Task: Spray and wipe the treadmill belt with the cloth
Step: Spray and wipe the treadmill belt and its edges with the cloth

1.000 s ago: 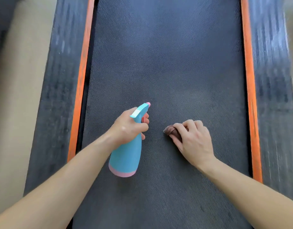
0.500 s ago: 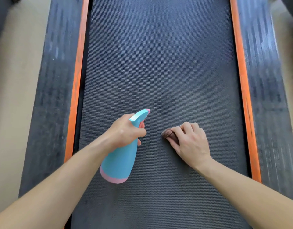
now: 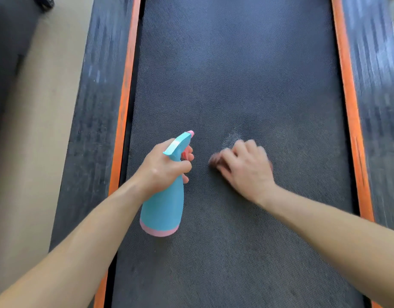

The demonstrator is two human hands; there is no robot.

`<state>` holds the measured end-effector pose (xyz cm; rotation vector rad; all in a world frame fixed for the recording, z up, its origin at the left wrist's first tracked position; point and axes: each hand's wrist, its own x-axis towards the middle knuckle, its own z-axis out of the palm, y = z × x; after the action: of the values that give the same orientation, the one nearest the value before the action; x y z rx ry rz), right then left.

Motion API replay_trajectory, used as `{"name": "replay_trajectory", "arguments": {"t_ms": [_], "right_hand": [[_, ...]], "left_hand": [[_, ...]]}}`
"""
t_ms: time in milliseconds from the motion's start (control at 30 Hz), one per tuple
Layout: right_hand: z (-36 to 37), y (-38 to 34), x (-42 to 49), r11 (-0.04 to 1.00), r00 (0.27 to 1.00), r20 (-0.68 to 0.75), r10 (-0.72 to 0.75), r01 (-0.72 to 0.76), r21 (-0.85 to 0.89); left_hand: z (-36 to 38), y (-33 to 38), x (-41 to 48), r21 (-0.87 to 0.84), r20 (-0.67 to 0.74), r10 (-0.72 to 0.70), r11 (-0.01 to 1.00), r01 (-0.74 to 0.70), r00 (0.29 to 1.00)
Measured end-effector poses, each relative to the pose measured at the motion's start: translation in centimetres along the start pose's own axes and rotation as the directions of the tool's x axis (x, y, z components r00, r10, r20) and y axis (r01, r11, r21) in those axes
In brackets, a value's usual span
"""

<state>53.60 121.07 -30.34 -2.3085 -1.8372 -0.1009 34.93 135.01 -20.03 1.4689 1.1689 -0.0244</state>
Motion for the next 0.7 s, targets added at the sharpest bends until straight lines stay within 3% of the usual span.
{"name": "replay_trajectory", "arguments": {"t_ms": [67,133,200,267,333,433,567,633,700], "right_hand": [[-0.1,0.0,-1.1,0.985,0.984,0.049,-0.173,0.172,0.028],[0.1,1.1,0.9,0.984,0.983,0.056,-0.177,0.178,-0.001],[0.4,2.4,4.6,0.999,1.000,0.010,0.022,-0.021,-0.033],[0.3,3.9,7.9,0.970,0.971,0.021,0.239,-0.237,-0.053],[0.4,3.3,8.1,0.956,0.957,0.030,0.288,-0.285,-0.072],[0.2,-0.4,2.4,0.988,0.987,-0.054,0.148,-0.151,-0.039],[0.0,-2.3,-3.9,0.972,0.973,0.014,-0.229,0.228,0.064],[0.1,-0.7,-2.3,0.974,0.974,0.020,-0.225,0.224,0.035],[0.2,1.2,0.7,0.999,0.999,-0.017,-0.044,0.043,-0.014]], "left_hand": [[-0.1,-0.3,-0.1,-0.016,-0.006,0.005,1.000,-0.005,1.000],[-0.1,-0.7,-0.2,-0.041,-0.014,0.021,0.999,-0.021,1.000],[-0.1,-1.0,-0.4,-0.046,-0.027,0.035,0.998,-0.036,0.999],[-0.1,-1.1,-0.5,-0.041,-0.037,0.041,0.998,-0.042,0.998],[-0.1,-0.9,-0.5,-0.023,-0.049,0.037,0.999,-0.038,0.998],[-0.1,-0.4,-0.4,-0.023,-0.082,0.061,0.998,-0.064,0.995],[0.3,-0.2,-0.5,-0.002,-0.125,0.078,0.997,-0.078,0.989],[0.6,-0.2,-0.6,0.004,-0.126,0.072,0.997,-0.072,0.989],[1.0,-0.2,-0.6,0.013,-0.118,0.062,0.998,-0.061,0.991]]}}
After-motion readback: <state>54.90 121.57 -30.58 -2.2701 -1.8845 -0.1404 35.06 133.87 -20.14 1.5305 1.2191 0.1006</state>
